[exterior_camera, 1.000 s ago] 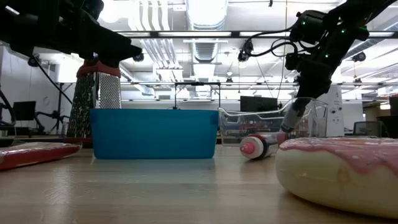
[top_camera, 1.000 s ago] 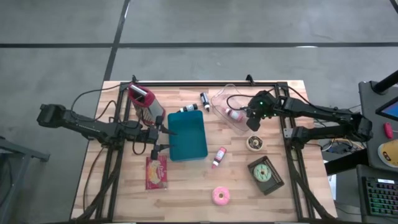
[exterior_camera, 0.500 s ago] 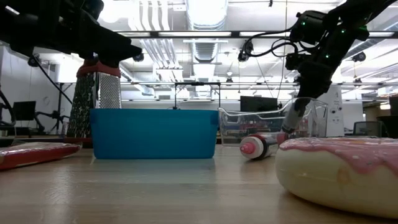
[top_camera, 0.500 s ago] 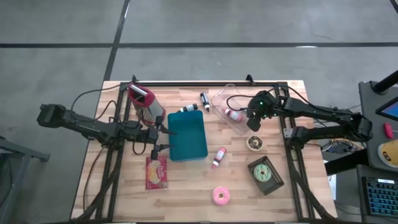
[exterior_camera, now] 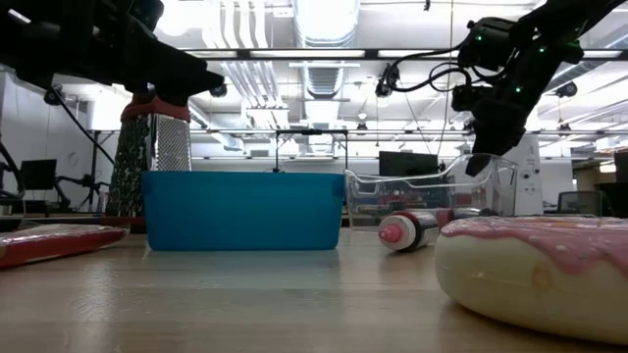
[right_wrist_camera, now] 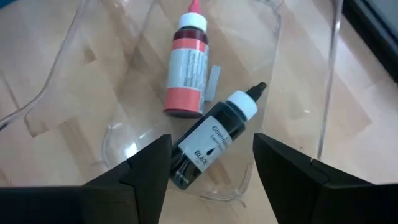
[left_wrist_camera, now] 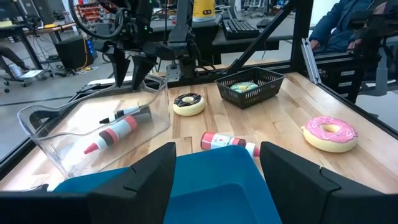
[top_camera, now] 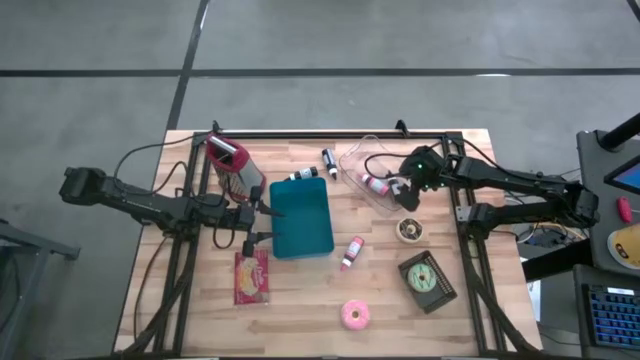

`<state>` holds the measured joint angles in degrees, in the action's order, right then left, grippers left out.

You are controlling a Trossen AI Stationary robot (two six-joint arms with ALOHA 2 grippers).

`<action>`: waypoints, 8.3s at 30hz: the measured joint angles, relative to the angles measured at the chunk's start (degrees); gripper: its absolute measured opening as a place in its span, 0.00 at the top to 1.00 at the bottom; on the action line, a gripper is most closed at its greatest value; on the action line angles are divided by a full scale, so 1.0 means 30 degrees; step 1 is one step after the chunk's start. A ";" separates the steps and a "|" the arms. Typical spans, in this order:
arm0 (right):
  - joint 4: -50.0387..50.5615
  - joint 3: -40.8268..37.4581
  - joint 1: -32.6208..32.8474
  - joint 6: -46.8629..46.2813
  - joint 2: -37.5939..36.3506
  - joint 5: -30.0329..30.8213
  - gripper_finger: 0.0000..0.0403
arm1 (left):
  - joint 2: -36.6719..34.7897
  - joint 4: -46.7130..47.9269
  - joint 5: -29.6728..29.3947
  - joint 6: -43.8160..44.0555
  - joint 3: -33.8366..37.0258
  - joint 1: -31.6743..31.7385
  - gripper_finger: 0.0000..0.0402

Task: Pick & Place Food Item
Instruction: Put the pink donut into the black bin

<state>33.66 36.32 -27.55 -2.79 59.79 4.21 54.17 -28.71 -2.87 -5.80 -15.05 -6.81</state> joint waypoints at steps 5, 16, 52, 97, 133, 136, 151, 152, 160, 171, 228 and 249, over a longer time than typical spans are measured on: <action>-0.0839 0.0000 0.0007 0.0153 0.0000 0.0173 0.44 | 0.0000 0.0000 0.0000 -0.0403 0.0000 0.0000 0.41; -0.3536 0.0000 0.0015 0.1254 -0.0019 0.0173 0.44 | 0.0000 0.0059 0.0007 0.0027 0.0000 0.0000 0.41; -0.5590 0.0000 0.7810 0.3490 -0.0051 0.0048 0.44 | 0.0000 0.0318 0.1311 0.0611 -0.0007 -0.0036 0.41; -0.7427 0.7935 1.9660 -0.2679 1.3558 -0.0981 0.44 | 0.0003 0.1464 -0.0070 0.0787 -0.0007 -0.0036 0.41; -0.7858 0.8551 1.9422 -0.2871 1.5639 -0.0870 0.44 | 0.0160 0.1734 -0.0510 0.0802 0.0000 -0.0029 0.41; -0.7826 0.8510 1.9409 -0.2871 1.5726 -0.0917 0.44 | 0.0160 0.1734 -0.0503 0.0800 0.0000 -0.0029 0.41; -0.8611 0.8399 1.9416 -0.2729 1.6254 -0.1433 0.44 | 0.0160 0.1727 -0.0642 0.0800 0.0000 -0.0022 0.41; -0.8650 0.8465 1.9416 -0.2746 1.6514 -0.1495 0.44 | 0.0160 0.1727 -0.0656 0.0800 0.0000 -0.0022 0.41; -0.8413 0.9051 1.9409 -0.2845 1.7629 -0.1823 0.46 | 0.0153 0.1719 -0.0787 0.0799 0.0007 -0.0022 0.41; -0.8352 0.9049 1.9431 -0.2514 1.7406 -0.1932 0.73 | 0.0146 0.1727 -0.0860 0.0795 0.0007 -0.0022 0.41; -1.3270 0.8418 1.9158 0.2011 1.7340 0.0365 0.96 | 0.0146 0.1727 -0.0860 0.0945 0.0007 -0.0029 0.41; -1.3619 0.6958 1.8656 0.1496 1.5278 0.5635 0.96 | 0.0146 0.1719 -0.0860 0.0668 0.0007 -0.0027 0.41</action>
<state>-7.20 57.19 28.42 1.70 105.62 21.12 54.61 -23.55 -5.45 -3.79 -15.03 -6.89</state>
